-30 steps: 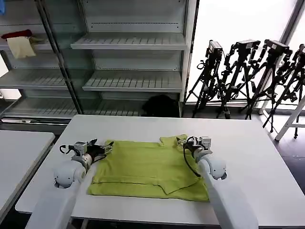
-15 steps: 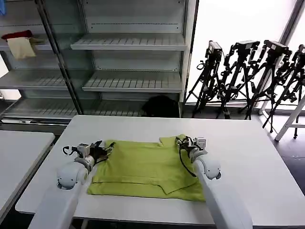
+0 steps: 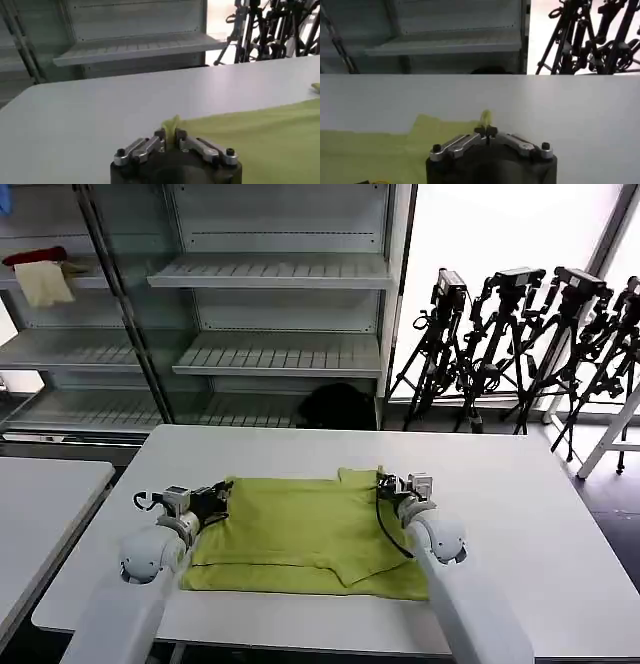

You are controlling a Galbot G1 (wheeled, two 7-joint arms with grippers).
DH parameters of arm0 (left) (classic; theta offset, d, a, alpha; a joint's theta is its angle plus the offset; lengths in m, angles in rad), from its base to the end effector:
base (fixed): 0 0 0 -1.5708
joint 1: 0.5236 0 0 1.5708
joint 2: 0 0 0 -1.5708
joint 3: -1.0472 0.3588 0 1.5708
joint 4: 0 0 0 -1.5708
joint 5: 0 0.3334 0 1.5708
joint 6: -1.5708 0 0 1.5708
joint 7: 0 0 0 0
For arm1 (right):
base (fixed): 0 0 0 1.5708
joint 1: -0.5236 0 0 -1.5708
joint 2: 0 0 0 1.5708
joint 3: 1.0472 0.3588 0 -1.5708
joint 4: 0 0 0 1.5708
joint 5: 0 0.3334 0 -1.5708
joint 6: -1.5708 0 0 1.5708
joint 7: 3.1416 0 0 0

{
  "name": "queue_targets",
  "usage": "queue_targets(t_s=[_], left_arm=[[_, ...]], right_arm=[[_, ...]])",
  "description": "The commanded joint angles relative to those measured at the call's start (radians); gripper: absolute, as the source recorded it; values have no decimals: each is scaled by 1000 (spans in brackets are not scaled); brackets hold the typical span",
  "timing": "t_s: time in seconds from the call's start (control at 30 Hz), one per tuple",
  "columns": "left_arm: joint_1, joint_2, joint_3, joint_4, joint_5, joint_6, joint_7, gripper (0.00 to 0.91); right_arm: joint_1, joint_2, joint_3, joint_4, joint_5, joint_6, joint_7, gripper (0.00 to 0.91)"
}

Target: Fold and organize the clothes.

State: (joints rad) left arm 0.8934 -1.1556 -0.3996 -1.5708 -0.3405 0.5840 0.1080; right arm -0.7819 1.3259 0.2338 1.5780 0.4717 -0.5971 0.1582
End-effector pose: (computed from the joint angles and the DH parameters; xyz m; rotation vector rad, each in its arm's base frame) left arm 0.3798 0.1070 -0.2902 -0.2536 -2.6465 -0.1171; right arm 0.4050 0.0060 -0.2722 0.2624 -2.7007 -0.0792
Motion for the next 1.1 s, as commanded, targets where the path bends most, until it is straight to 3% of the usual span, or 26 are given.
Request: queue_targets(t_s=[0.03, 0.5, 0.8, 1.1], left_arm=[[2, 1, -10, -54, -23, -3, -9, 0], [213, 28, -108, -330, -129, -5, -1, 0], [377, 18, -207, -395, -121, -7, 67, 0], [451, 27, -245, -425, -73, -7, 96, 0]], right_arm=[[-35, -22, 10, 149, 60, 3, 20, 0], [-423, -110, 111, 507, 83, 5, 5, 0], [-597, -110, 181, 597, 37, 9, -19, 0], [-660, -90, 193, 615, -15, 12, -34, 0]])
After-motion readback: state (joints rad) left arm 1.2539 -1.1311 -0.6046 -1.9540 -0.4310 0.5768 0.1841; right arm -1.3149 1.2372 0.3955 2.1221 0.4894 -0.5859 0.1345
